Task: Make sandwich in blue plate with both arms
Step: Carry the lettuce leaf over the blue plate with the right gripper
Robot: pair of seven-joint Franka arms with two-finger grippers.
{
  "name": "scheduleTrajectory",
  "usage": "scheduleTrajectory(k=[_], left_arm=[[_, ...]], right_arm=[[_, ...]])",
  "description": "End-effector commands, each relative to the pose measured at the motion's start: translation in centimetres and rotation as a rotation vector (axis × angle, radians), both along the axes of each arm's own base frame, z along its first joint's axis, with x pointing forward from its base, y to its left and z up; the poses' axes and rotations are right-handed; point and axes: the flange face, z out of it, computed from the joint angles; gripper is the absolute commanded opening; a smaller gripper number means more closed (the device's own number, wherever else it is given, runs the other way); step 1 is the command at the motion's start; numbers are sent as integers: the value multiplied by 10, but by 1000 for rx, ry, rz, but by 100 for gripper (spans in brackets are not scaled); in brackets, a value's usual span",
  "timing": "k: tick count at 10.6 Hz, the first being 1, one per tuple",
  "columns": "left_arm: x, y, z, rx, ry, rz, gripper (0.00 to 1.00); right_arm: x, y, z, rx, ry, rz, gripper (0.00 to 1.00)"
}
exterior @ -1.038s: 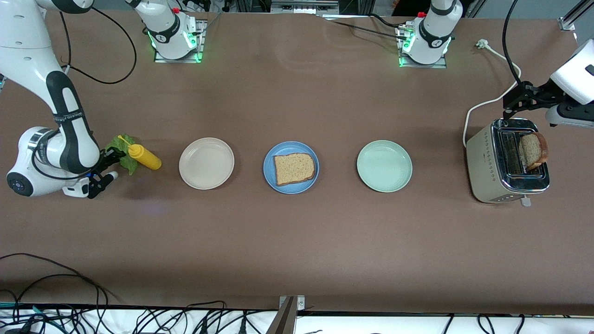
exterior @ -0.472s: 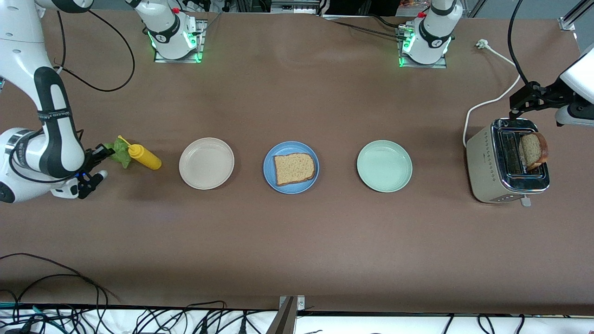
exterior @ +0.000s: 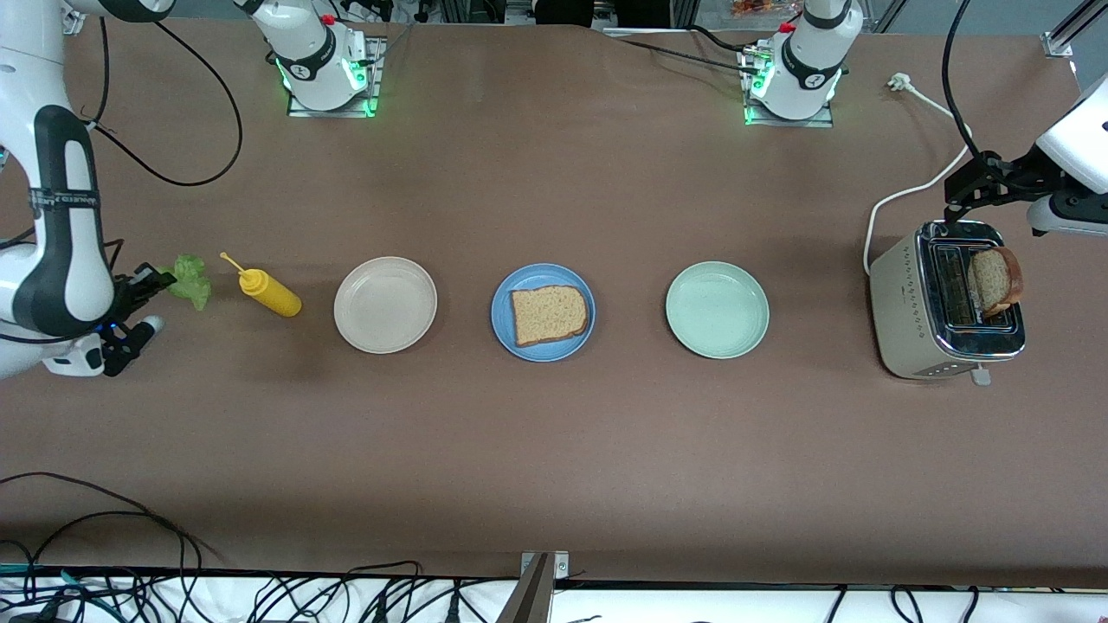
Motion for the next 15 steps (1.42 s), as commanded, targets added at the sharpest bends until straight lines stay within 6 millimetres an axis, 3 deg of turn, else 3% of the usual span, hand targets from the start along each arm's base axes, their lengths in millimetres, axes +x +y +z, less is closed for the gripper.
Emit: scheduleTrajectory(k=[1,3,4,7,9,11,12,15], left_arm=[[2,4,5,13,-1,0,100],[2,2,5,13,-1,-3,100],[2,2,5,13,-1,-3,100],[2,5,5,15,-1,0,100],[2,5,5,13,-1,2,100],[2,5,5,13,-1,0,100],[3,6,5,14,-1,2,100],[3,6,5,14,0,2,100]], right_arm=[[15,36,74,-54,3,18,0],[18,69,113,-87,3,3,0],[18,99,126,-99,-7,0,0],[8,226,154,-171,-43,-13,0],[-4,301,159,-132,-45,-49,0],[-5,369,135,-96,-74,-102,0],[-8,416,119,-57,-99,-115,0],[-12,519,41,-37,-218,-173,0]])
